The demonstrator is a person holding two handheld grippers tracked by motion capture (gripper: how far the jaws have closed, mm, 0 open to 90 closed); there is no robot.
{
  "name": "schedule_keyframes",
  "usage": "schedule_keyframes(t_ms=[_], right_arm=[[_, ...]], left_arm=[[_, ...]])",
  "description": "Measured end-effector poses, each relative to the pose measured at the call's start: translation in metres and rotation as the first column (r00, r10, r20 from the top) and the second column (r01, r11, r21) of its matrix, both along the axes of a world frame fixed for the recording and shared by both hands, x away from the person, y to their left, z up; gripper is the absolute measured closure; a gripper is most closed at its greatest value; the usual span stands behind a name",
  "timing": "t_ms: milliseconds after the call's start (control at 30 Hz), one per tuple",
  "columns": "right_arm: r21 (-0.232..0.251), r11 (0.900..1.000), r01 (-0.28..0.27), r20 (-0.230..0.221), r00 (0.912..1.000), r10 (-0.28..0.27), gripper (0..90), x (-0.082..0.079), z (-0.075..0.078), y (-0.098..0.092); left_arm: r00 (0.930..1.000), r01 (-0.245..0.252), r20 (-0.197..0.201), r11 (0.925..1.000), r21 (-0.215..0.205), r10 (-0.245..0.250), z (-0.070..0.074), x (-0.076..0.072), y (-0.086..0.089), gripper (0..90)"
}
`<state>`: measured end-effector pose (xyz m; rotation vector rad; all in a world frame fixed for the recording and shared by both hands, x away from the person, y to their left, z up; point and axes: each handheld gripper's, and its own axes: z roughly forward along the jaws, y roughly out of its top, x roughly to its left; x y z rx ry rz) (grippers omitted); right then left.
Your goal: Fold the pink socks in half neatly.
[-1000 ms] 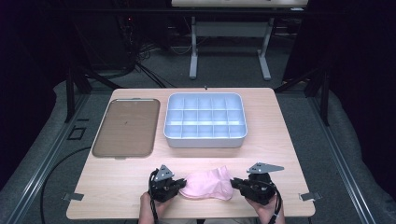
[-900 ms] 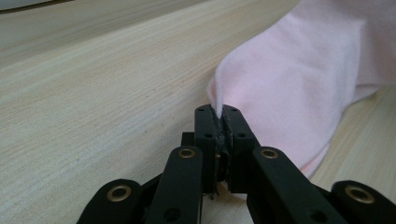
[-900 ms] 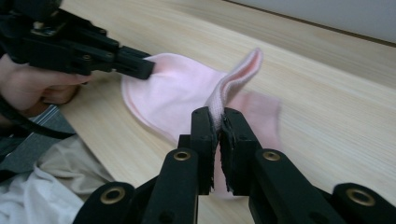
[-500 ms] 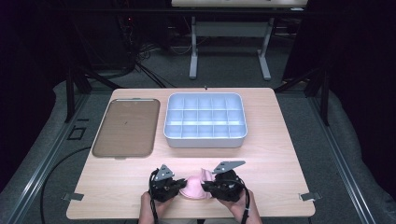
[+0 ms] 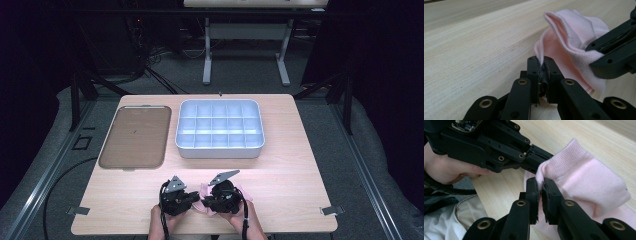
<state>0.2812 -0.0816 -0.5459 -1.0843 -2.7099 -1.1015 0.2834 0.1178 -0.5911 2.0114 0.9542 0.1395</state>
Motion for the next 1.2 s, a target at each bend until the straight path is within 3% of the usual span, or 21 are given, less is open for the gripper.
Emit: schedule_keyframes(t_ms=[100, 233, 333, 433, 533, 633, 667, 733, 833, 900, 1033, 1200], right_arm=[[0.021, 1.0, -0.003, -0.006, 1.0, 0.003, 73.7, 0.001, 0.0, 0.0], [0.072, 0.997, 0.012, 0.026, 0.9996, -0.014, 64.8, -0.004, 0.006, -0.011], [0.103, 0.994, 0.04, 0.06, 0.9972, -0.046, 59.9, -0.011, 0.014, -0.026], [0.096, 0.991, 0.097, 0.088, 0.9905, -0.105, 55.7, -0.018, 0.02, -0.046], [0.033, 0.978, 0.206, 0.112, 0.9715, -0.209, 55.7, -0.023, 0.016, -0.071], [-0.004, 0.947, 0.32, 0.102, 0.9424, -0.318, 56.6, -0.026, 0.007, -0.095], [-0.025, 0.936, 0.35, 0.118, 0.931, -0.345, 56.9, -0.027, 0.004, -0.102], [-0.055, 0.92, 0.387, 0.111, 0.9185, -0.38, 57.0, -0.028, -0.002, -0.111], [-0.087, 0.916, 0.392, 0.111, 0.9172, -0.383, 56.6, -0.028, -0.011, -0.112], [-0.108, 0.922, 0.372, 0.108, 0.9262, -0.361, 58.1, -0.027, -0.015, -0.106], [-0.178, 0.917, 0.358, 0.149, 0.9306, -0.334, 60.3, -0.026, -0.02, -0.095], [-0.17, 0.919, 0.356, 0.16, 0.93, -0.331, 59.1, -0.025, -0.022, -0.095]], left_arm=[[1.0, -0.001, 0.007, 1.0, 0.008, 0.001, 0.0, -0.001, 0.0, 84.2], [0.9998, -0.001, 0.018, 0.9999, 0.015, 0.001, 0.0, -0.001, -0.001, 84.2], [0.9999, 0.0, 0.016, 0.9999, 0.016, 0.0, 0.0, -0.002, -0.001, 84.2], [0.9999, -0.003, 0.013, 0.9999, 0.013, 0.003, 0.0, -0.001, -0.001, 84.2], [0.9998, 0.002, 0.022, 0.9998, 0.019, -0.003, 0.0, -0.002, -0.001, 84.1], [0.9998, 0.002, 0.022, 0.9998, 0.021, -0.003, 0.0, -0.002, -0.001, 84.1], [0.9997, -0.002, 0.024, 0.9997, 0.023, 0.002, 0.0, -0.002, -0.002, 84.1], [0.9997, -0.003, 0.025, 0.9997, 0.023, 0.002, 0.0, -0.002, -0.002, 84.2], [0.9996, 0.001, 0.029, 0.9997, 0.026, -0.002, 0.0, -0.002, -0.002, 84.2], [0.9997, -0.003, 0.026, 0.9997, 0.023, 0.002, 0.0, -0.002, -0.002, 84.2], [0.9996, 0.0, 0.029, 0.9997, 0.025, 0.0, 0.0, -0.002, -0.002, 84.3], [0.9995, -0.001, 0.031, 0.9996, 0.028, 0.0, 0.0, -0.003, -0.002, 84.3]])
